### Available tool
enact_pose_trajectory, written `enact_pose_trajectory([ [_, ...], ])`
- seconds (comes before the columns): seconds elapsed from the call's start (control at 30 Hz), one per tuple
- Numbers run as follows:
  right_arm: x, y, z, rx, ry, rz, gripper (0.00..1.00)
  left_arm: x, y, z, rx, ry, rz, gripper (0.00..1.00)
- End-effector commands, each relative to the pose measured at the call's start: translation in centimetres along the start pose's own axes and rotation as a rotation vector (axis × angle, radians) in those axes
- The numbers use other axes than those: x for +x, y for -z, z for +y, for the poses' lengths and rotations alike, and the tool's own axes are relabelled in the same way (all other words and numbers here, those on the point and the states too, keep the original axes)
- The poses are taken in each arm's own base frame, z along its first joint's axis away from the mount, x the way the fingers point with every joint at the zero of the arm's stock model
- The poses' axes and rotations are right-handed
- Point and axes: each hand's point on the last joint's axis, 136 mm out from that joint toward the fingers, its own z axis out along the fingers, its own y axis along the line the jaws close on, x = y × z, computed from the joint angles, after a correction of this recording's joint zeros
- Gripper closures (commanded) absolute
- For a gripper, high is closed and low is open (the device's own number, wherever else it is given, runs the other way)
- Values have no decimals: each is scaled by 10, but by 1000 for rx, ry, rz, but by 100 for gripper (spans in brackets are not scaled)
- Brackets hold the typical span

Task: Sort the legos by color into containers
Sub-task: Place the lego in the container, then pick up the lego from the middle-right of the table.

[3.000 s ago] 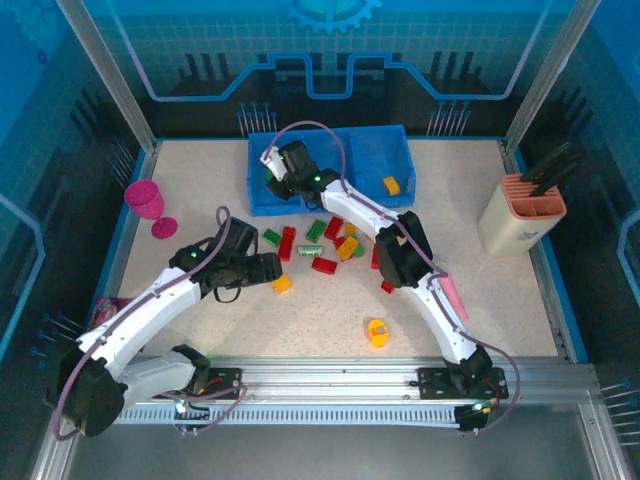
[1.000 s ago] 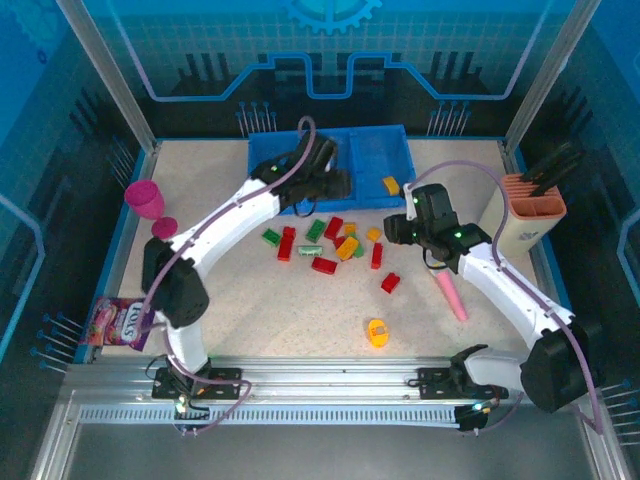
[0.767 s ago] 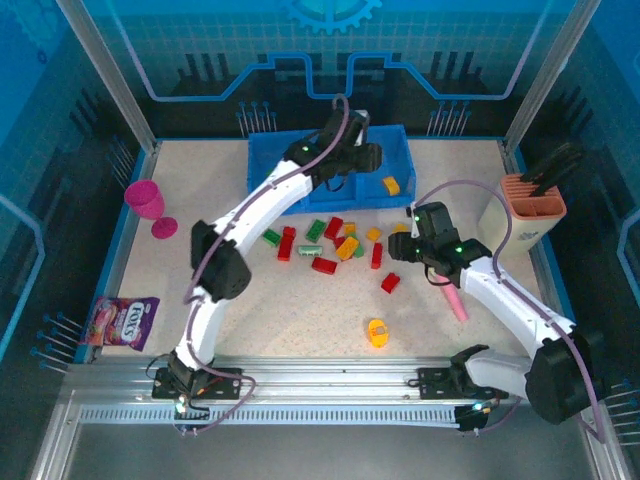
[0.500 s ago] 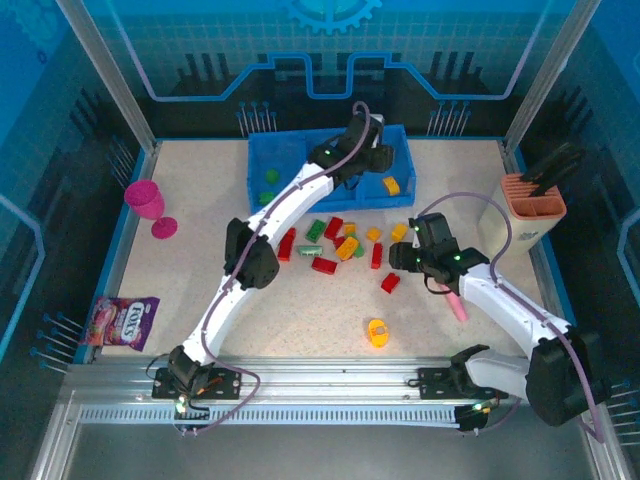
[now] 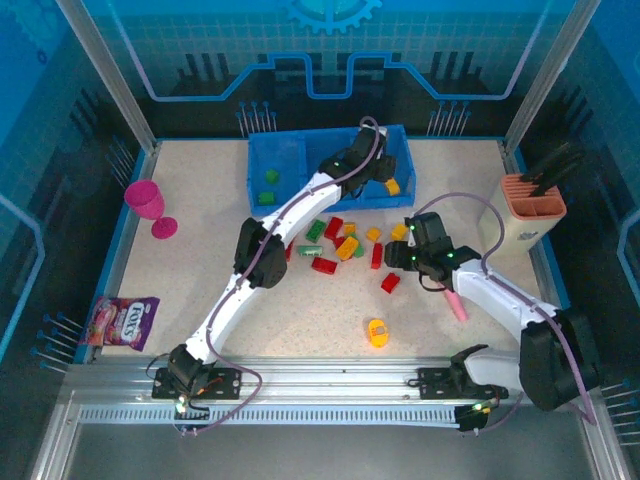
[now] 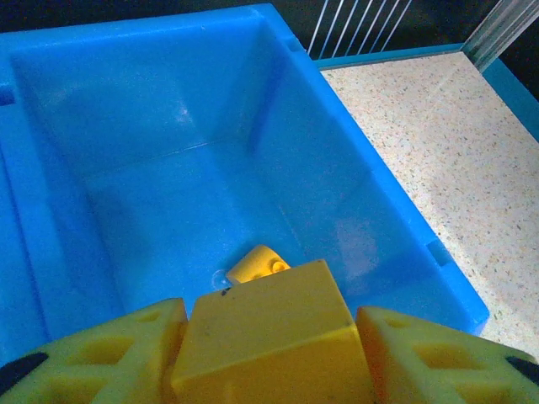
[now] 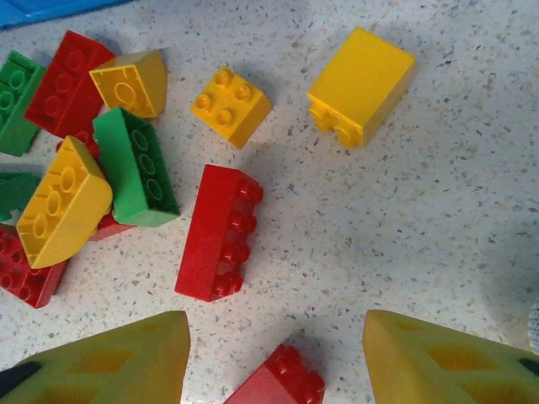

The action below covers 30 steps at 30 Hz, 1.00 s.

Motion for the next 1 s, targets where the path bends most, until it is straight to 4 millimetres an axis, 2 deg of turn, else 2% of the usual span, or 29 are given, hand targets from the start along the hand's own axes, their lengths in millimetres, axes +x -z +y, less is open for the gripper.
enact_pose_trajectory([
  [0.0, -23, 1, 5, -13, -16, -57, 41, -10, -2, -2, 6, -11, -43, 45],
  [0.13, -27, -3, 1, 7, -18, -66, 41, -8, -2, -2, 5, -12, -34, 41],
  [0.23, -29, -7, -2, 13, -26, -71, 41, -14, 3, -5, 13, -18, -44, 39],
  [0.43, -41, -15, -6, 11, -57, -94, 41, -30, 19, -9, 23, -40, -66, 36],
  [0.5, -46, -19, -6, 7, -65, -99, 41, -37, 30, -13, 35, -47, -66, 35],
  [0.57, -51, -24, -5, 0, -74, -100, 41, -48, 47, -17, 46, -61, -74, 34],
  [0.7, -55, -41, -7, 7, -101, -78, 42, -75, 94, -23, 64, -98, -109, 33],
  [0.9, -49, -71, -21, 43, -160, -7, 45, -85, 163, -15, 44, -135, -116, 31],
  [0.93, -60, -72, -18, 39, -164, -24, 46, -86, 174, -14, 41, -134, -120, 31],
  [0.97, -63, -75, -20, 46, -168, -22, 46, -82, 184, -10, 30, -133, -115, 31],
])
